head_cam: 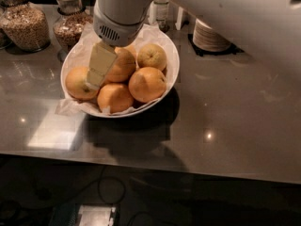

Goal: Pick orange from white bowl

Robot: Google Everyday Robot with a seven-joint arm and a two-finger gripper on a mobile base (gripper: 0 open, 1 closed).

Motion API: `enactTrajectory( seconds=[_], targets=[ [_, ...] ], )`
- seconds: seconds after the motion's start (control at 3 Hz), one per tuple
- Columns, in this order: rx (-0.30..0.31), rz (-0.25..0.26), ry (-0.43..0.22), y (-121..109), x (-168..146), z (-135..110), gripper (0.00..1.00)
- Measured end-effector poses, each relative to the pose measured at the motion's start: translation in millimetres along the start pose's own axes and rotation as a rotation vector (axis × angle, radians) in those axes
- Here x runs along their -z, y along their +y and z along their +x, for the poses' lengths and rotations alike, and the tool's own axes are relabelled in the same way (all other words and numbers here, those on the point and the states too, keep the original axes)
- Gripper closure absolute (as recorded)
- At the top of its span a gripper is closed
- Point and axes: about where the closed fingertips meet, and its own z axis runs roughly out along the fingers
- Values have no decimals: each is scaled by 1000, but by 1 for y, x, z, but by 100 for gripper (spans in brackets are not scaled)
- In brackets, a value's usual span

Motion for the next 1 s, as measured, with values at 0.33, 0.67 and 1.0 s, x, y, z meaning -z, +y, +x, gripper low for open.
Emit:
enactTrajectory(
  seconds=[0.33, 0.67, 1.0],
  targets=[
    [5, 1, 1, 1, 0, 0, 0],
    [22, -23, 14, 11, -11, 6, 0],
    [25, -50, 33, 15, -28, 13, 0]
  ],
)
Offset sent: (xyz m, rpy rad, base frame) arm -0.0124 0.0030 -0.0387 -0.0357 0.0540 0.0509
